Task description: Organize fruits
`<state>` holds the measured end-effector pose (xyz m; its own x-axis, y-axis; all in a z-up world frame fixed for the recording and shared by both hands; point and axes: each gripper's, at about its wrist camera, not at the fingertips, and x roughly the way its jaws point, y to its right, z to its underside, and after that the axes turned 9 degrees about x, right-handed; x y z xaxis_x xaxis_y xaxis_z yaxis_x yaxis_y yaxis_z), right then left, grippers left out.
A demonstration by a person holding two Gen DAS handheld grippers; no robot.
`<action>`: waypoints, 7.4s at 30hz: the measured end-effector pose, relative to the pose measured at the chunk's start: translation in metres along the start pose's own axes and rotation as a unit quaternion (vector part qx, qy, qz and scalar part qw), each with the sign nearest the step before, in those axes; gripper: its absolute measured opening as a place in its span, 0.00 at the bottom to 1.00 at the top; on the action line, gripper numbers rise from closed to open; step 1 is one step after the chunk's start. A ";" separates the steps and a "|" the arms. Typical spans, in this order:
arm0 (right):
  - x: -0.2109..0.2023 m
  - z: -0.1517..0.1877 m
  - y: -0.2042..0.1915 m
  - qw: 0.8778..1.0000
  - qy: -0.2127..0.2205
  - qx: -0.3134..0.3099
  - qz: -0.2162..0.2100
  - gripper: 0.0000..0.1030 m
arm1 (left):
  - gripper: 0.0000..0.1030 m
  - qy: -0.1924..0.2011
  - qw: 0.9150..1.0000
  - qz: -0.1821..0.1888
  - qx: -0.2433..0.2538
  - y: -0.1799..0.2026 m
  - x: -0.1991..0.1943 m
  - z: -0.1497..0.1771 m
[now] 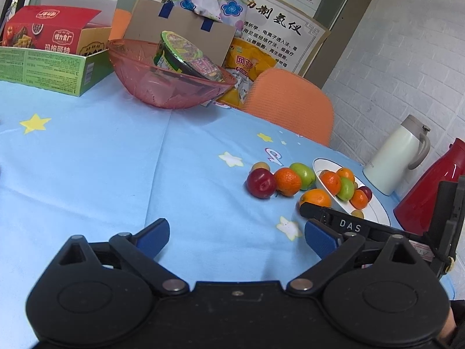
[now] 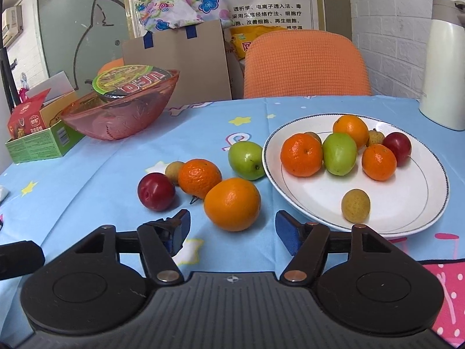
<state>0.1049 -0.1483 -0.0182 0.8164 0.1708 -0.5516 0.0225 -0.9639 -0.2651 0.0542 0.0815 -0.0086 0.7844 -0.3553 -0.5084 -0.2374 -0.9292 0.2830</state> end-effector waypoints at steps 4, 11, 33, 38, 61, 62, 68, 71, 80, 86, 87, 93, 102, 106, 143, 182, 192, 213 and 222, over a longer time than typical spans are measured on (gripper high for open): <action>0.008 0.001 -0.006 1.000 0.001 -0.011 0.010 0.97 | 1.00 -0.001 1.000 0.006 -0.003 -0.002 0.001 0.000; 0.011 -0.003 -0.004 1.000 0.001 -0.013 0.026 0.76 | 1.00 -0.006 1.000 0.010 -0.008 -0.005 0.001 0.000; -0.077 0.052 0.001 0.991 -0.040 -0.087 -0.095 0.76 | 1.00 -0.090 0.986 0.134 0.041 0.072 0.025 0.013; -0.083 0.054 0.004 0.990 -0.035 -0.087 -0.104 0.77 | 0.95 -0.102 0.985 0.128 0.045 0.079 0.032 0.016; -0.102 0.039 0.022 0.992 0.012 -0.089 -0.093 0.76 | 0.95 -0.086 0.983 0.139 0.082 0.113 0.038 0.000; -0.102 0.033 0.025 0.992 0.020 -0.085 -0.092 0.76 | 0.95 -0.081 0.983 0.141 0.088 0.117 0.040 -0.005; -0.093 0.000 0.043 0.993 0.058 -0.067 -0.071 0.76 | 0.95 -0.059 0.978 0.163 0.117 0.140 0.066 -0.037; -0.084 -0.014 0.053 0.994 0.068 -0.054 -0.061 0.76 | 0.95 -0.060 0.975 0.177 0.124 0.148 0.084 -0.051; -0.046 -0.032 0.074 0.997 0.056 -0.018 -0.053 0.76 | 0.95 -0.084 0.970 0.182 0.139 0.157 0.137 -0.066; -0.026 -0.034 0.080 0.997 0.043 -0.004 -0.062 0.76 | 0.95 -0.094 0.970 0.169 0.146 0.153 0.154 -0.067; -0.023 -0.034 0.081 0.997 0.042 -0.004 -0.064 0.76 | 0.96 -0.094 0.970 0.167 0.146 0.152 0.157 -0.067; -0.010 -0.035 0.082 0.997 0.034 -0.010 -0.068 0.76 | 0.95 -0.100 0.971 0.160 0.146 0.148 0.168 -0.066; -0.004 -0.033 0.084 0.997 0.029 -0.008 -0.071 0.88 | 1.00 -0.089 0.975 0.145 0.144 0.144 0.168 -0.065; -0.006 -0.032 0.084 0.998 0.032 -0.008 -0.062 1.00 | 1.00 -0.068 0.979 0.135 0.139 0.142 0.157 -0.068; -0.083 0.011 0.000 0.991 0.004 -0.104 -0.084 1.00 | 1.00 -0.001 1.000 0.010 -0.005 0.031 -0.004 -0.021; 0.027 -0.012 -0.049 0.991 -0.047 -0.086 -0.095 0.81 | 0.84 -0.094 0.992 0.079 0.034 -0.001 0.126 -0.072; 0.037 -0.012 -0.045 0.994 -0.039 -0.055 -0.091 0.65 | 0.85 -0.104 0.989 0.100 0.015 -0.004 0.135 -0.071; -0.045 -0.019 0.005 0.996 0.052 -0.018 -0.076 0.64 | 0.86 -0.070 0.985 0.123 0.101 0.096 0.091 -0.078; -0.072 -0.019 0.065 0.997 0.075 0.016 -0.027 0.64 | 0.86 -0.083 0.972 0.169 0.141 0.166 0.112 -0.064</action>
<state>0.0591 -0.2270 0.0194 0.8917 0.1873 -0.4120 0.0518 -0.9466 -0.3183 0.1396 -0.1063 0.0338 0.5368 -0.6351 -0.5555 -0.6322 -0.7387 0.2337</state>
